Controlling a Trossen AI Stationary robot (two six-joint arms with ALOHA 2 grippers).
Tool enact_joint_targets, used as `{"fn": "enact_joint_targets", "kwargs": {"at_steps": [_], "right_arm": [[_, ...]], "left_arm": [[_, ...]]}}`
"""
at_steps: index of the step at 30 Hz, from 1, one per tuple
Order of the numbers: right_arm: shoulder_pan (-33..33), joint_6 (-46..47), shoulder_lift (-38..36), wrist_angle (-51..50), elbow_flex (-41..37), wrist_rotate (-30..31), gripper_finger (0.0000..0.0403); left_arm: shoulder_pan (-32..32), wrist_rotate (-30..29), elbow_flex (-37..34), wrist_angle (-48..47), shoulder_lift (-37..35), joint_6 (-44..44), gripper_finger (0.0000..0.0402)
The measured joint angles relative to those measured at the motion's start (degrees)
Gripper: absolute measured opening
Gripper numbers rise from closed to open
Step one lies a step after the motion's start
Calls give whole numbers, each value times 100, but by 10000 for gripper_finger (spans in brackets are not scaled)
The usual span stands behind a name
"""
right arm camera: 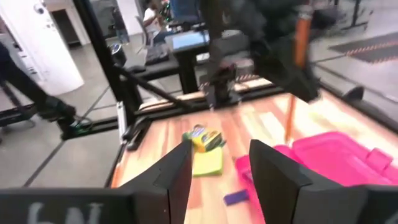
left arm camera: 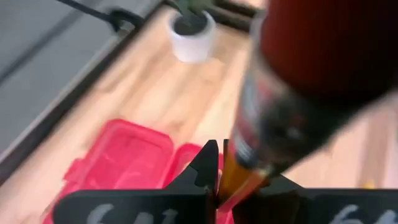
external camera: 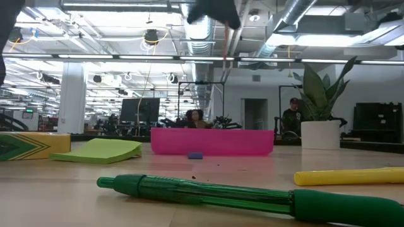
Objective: Pack school essentials
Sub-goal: Put the top orange pencil into the supply box
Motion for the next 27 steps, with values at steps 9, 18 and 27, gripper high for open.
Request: {"fn": "enact_joint_targets", "kwargs": {"at_steps": [9, 18, 27], "right_arm": [[443, 575, 40, -459, 0, -2, 157], [612, 1169, 121, -911, -4, -2, 153], [611, 1258, 157, -967, -4, -2, 148]], "left_arm": [[792, 1219, -3, -1097, 654, 1956, 10], [924, 1341, 2, -1447, 1400, 2642, 5], [867, 1321, -3, -1899, 1642, 2893, 8]]}}
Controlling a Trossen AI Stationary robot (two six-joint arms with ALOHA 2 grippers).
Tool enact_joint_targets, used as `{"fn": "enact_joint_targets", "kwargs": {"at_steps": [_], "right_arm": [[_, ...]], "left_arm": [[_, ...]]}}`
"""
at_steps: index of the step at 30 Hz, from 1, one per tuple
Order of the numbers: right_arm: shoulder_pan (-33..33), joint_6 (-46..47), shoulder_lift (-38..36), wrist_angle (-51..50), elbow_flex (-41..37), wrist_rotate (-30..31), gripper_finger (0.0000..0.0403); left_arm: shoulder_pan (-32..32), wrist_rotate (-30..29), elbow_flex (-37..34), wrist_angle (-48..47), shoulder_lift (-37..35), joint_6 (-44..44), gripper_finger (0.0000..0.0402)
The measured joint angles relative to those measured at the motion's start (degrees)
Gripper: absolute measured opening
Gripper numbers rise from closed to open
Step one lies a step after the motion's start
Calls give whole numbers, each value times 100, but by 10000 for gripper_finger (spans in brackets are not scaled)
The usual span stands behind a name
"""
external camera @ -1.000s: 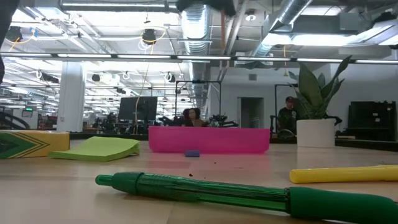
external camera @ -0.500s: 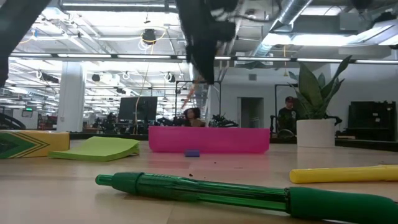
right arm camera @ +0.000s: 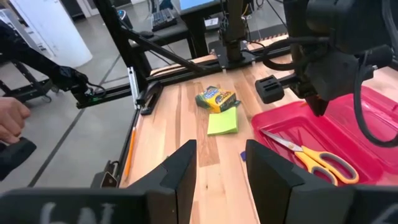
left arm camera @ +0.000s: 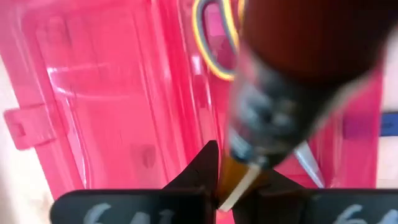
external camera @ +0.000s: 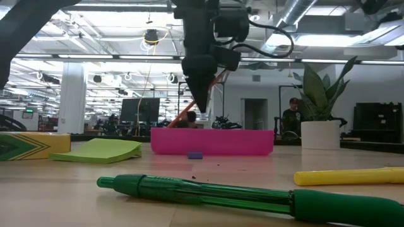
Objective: Pack school essentials
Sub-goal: Put the top orange pencil into the supply box, then put the yellow marker into the supply box
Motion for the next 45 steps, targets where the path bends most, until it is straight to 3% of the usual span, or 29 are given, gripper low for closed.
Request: {"fn": "enact_joint_targets", "kwargs": {"at_steps": [18, 23, 27, 30, 38, 41, 45], "right_arm": [[0, 9, 0, -6, 0, -4, 143], [0, 0, 0, -6, 0, -22, 142], [2, -2, 0, -6, 0, -24, 142], [1, -2, 0, -6, 0, -135, 145], [2, 377, 538, -239, 4, -524, 157], [30, 378, 1065, -188, 4, -880, 173], [131, 217, 1915, 4, 4, -1103, 215]], "left_arm": [[-19, 36, 2, -137, 187, -2, 49], [-61, -356, -2, -187, 251, -134, 62], [-69, 30, 312, -497, 249, -477, 86], [-182, 644, 845, -855, 240, -744, 109], [-1412, 1770, 1988, -1280, 232, -1528, 157], [-2176, 1552, 2052, -1075, 232, -1801, 170], [-3037, 722, 1979, -790, 227, -2438, 187]]}}
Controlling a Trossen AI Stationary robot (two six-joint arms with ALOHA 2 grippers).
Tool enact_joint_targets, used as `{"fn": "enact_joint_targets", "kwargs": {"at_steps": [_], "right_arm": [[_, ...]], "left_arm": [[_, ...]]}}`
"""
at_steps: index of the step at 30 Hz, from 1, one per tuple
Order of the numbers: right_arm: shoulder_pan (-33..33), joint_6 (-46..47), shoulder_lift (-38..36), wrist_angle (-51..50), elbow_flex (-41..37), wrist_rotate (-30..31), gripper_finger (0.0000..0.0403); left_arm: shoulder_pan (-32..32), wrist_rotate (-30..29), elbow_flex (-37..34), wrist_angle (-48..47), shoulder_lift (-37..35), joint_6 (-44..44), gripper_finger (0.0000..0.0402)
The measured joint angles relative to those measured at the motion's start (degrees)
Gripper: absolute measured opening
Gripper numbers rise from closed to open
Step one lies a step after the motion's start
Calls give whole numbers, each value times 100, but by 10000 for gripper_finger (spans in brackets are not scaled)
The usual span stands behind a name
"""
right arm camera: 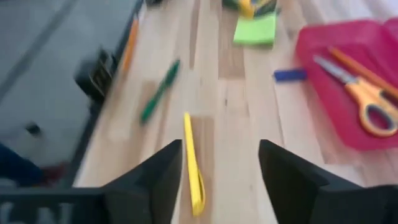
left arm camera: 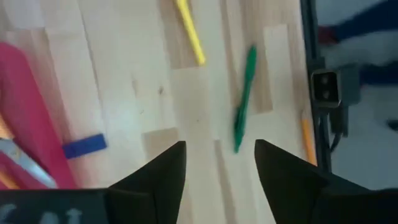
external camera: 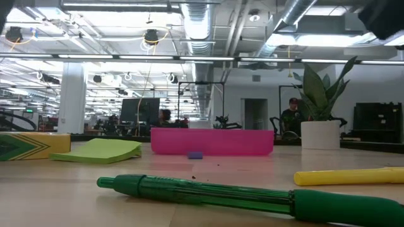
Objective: Pack school essentials
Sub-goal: Put the yellow marker into the supply box
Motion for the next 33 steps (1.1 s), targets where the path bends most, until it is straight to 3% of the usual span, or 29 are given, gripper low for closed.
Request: {"fn": "enact_joint_targets", "kwargs": {"at_steps": [5, 9, 15, 25, 28, 33], "right_arm": [[193, -262, 1067, 392, -2, 0, 264], [342, -529, 1938, 1245, -37, 4, 271], [338, -526, 2957, 2913, -521, 0, 271], [-19, -360, 4323, 5325, -1285, 90, 269], [14, -19, 4528, 5494, -1351, 346, 248], [156, 51, 4724, 5571, -1349, 780, 158]], "left_arm": [[-783, -1201, -22, 164, 9, -1112, 205], [-1098, -1848, -22, 38, 9, -2112, 214], [-1281, -2261, -22, -22, 9, -2889, 216], [-1209, -2398, -22, -82, 9, -3038, 216], [-1149, -2391, -22, -91, 9, -3008, 216], [-1086, -2391, -22, -114, 9, -2950, 216]]}}
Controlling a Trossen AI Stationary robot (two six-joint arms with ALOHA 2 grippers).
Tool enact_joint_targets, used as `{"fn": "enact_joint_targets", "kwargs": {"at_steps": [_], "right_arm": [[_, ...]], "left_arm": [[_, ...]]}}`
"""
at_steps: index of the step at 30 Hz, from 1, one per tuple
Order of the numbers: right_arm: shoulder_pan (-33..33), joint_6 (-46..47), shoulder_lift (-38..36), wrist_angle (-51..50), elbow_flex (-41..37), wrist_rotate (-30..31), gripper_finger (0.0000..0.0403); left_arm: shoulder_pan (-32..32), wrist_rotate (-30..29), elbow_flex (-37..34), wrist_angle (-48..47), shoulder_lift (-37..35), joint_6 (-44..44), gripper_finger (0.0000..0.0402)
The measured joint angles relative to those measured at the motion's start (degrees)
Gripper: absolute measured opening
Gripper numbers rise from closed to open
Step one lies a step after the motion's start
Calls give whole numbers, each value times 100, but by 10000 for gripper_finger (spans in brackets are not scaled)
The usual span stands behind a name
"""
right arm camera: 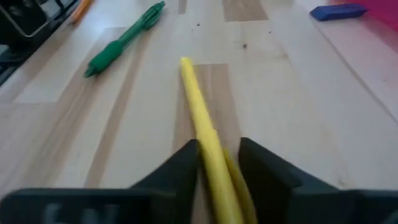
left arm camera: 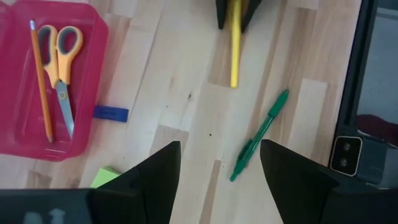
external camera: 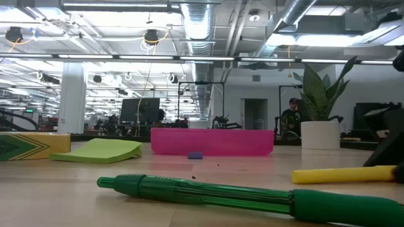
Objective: Pack school essentials
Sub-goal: Put the yellow marker into the supply box
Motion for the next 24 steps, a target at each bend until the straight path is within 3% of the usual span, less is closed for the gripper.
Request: {"fn": "enact_joint_targets", "kwargs": {"at_steps": [4, 8, 17, 24], "right_arm": [[-14, -13, 0, -29, -17, 109, 89], [-16, -38, -1, 15, -17, 140, 55], [-174, 191, -829, -449, -75, -244, 48], [-715, -611, -1866, -462, -76, 0, 50]], "left_arm": [[-2, -15, 0, -19, 0, -4, 216], [-9, -105, 5, -165, 0, -146, 216], [20, -840, 631, -517, -5, -308, 216], [14, -1516, 662, -658, -230, -551, 216]]}}
